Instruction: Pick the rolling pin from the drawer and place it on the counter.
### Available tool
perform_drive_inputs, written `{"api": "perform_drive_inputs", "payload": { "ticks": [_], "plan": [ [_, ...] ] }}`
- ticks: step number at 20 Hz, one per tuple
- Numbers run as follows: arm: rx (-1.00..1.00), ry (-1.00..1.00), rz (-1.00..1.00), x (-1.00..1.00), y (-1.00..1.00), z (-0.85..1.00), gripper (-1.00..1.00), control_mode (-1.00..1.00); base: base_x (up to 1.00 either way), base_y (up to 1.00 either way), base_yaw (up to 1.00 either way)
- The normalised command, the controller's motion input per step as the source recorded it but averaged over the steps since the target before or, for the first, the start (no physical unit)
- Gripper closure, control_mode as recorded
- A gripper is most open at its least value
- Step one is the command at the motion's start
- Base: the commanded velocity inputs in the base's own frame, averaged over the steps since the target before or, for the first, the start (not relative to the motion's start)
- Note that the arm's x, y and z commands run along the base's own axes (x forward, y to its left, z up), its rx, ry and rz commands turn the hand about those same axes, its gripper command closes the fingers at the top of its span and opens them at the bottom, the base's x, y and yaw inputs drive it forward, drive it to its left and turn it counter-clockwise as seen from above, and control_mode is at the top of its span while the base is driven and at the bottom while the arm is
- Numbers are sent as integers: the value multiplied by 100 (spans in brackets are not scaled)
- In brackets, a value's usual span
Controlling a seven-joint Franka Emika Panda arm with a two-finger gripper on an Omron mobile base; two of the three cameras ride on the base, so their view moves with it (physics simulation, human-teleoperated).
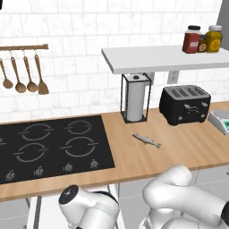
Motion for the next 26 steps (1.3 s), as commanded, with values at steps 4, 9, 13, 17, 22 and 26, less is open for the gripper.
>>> {"api": "perform_drive_inputs", "payload": {
  "ticks": [4,9,13,17,22,26],
  "plan": [
    [-13,-18,0,24,0,0,-100,-100,0,0,0],
    [-1,-5,0,35,2,-1,-100,-100,0,0,0],
    [0,0,0,30,2,-6,-100,-100,0,0,0],
    [0,0,0,38,26,-21,-100,-100,0,0,0],
    [0,0,0,22,39,-28,-100,-100,0,0,0],
    [0,0,0,8,54,-26,-100,-100,0,0,0]
  ]
}}
